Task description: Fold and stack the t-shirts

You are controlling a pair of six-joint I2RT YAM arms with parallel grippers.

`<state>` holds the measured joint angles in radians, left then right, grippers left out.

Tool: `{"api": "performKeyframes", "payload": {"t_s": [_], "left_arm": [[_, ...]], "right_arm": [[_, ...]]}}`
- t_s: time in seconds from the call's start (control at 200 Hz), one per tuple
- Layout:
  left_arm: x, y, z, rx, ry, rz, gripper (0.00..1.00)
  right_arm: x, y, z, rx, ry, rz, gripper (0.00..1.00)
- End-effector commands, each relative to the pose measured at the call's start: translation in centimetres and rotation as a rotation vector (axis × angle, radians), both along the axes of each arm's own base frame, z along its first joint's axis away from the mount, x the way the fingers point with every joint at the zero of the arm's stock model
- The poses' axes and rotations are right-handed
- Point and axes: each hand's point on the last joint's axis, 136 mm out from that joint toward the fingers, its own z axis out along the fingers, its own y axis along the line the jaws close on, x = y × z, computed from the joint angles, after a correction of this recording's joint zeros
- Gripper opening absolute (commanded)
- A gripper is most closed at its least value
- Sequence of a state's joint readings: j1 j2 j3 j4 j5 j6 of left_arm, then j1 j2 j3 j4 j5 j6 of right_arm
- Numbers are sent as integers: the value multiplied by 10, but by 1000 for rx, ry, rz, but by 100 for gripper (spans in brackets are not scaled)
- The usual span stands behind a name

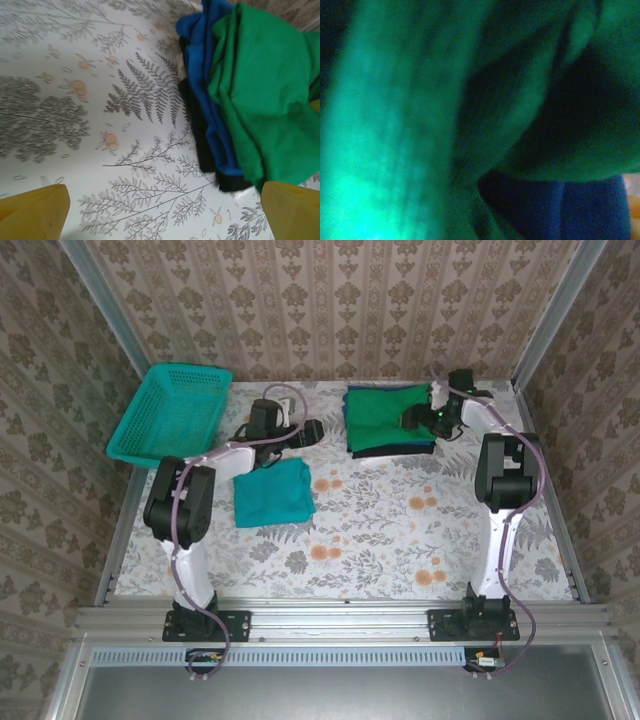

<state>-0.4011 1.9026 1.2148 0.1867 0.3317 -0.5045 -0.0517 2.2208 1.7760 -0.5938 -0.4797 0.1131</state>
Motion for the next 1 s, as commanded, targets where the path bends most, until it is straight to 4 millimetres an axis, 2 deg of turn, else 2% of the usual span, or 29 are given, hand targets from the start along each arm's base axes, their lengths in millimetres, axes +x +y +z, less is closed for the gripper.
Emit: {"api": "performKeyframes", "payload": {"t_s": [0.0, 0.055, 0.175, 0.305, 0.41, 0.505, 0.645, 0.72, 0.79, 0.855, 0.995], "left_arm": [[-7, 19, 29, 12, -64, 31, 100], [-12, 25, 29, 29, -66, 37, 100], [-19, 41, 34, 68, -71, 59, 100], [-30, 61, 40, 121, -80, 94, 100], [-40, 78, 47, 146, -97, 126, 100], [-49, 94, 54, 162, -111, 158, 100], [-59, 126, 64, 149, -97, 271, 100], [-65, 137, 66, 114, -66, 283, 100], [-70, 147, 65, 84, -40, 280, 100], [-75, 154, 61, 56, -21, 280, 100], [-92, 171, 44, 77, 13, 320, 100]], "right_arm": [[-32, 15, 1, 8, 79, -20, 88], [-37, 17, 8, 22, 74, -42, 88], [-44, 5, 29, -23, 50, -111, 91], [-51, -23, 55, -156, 27, -176, 97], [-58, -37, 73, -226, 2, -204, 98], [-66, -47, 84, -281, -18, -246, 95], [-76, -49, 102, -302, -86, -301, 79], [-75, -35, 100, -282, -116, -262, 78], [-71, -20, 90, -238, -111, -207, 78], [-67, -14, 80, -225, -96, -186, 78], [-60, -28, 51, -264, -38, -218, 79]]}}
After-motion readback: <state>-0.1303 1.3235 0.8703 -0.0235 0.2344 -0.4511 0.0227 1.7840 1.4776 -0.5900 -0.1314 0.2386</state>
